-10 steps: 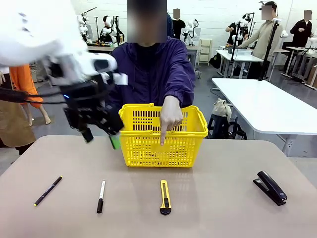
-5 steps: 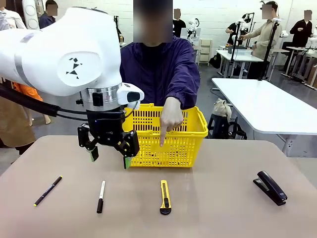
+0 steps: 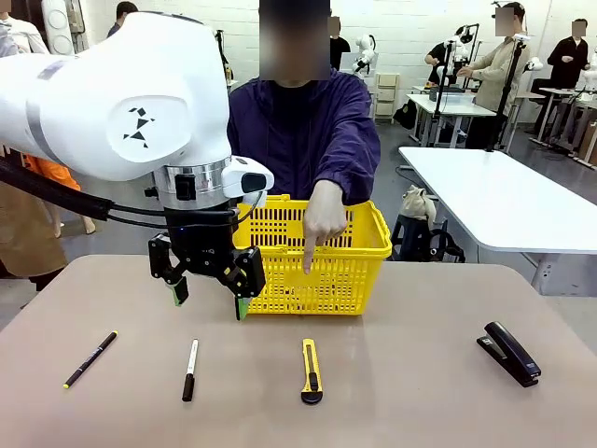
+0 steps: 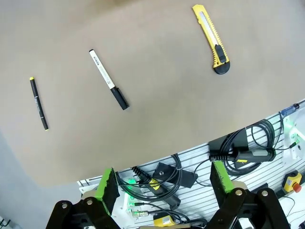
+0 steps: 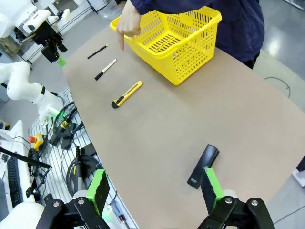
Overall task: Place the items the person wants into the basket.
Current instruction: Pick up the item the person points to and place it in the Market Basket.
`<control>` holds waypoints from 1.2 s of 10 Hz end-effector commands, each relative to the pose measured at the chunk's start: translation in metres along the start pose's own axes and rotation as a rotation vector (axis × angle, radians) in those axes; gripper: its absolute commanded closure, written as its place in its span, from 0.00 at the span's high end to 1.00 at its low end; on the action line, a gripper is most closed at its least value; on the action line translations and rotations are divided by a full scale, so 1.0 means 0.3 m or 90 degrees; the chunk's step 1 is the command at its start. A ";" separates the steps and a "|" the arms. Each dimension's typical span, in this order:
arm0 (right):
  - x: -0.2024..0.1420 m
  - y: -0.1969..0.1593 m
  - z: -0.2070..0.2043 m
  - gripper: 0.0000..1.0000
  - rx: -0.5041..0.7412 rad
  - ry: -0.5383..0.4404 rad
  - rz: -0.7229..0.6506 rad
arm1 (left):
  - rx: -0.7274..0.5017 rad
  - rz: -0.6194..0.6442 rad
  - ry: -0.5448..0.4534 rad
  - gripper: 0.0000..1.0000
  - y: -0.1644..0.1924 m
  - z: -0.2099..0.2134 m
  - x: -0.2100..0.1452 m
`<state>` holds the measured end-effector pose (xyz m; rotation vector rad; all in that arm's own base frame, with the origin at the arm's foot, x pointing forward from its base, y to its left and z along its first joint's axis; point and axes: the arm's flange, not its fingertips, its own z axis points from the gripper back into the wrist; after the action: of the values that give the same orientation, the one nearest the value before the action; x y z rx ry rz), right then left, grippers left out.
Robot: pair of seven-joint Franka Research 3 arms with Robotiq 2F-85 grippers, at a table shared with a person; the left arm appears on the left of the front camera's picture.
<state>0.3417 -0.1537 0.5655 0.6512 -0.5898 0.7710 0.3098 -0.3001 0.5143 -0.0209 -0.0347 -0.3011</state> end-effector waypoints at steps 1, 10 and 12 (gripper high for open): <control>0.004 -0.003 -0.001 1.00 0.005 -0.006 -0.002 | 0.007 0.003 -0.004 1.00 0.004 0.000 0.002; 0.004 -0.003 -0.001 1.00 0.005 -0.006 -0.002 | 0.064 0.033 -0.087 1.00 -0.413 -0.305 0.224; 0.004 -0.003 -0.001 1.00 0.005 -0.006 -0.002 | 0.071 0.069 -0.078 1.00 -0.436 -0.395 0.247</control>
<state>0.3419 -0.1533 0.5654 0.6513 -0.5884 0.7717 0.3383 -0.4333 0.4106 0.0487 -0.1636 -0.2464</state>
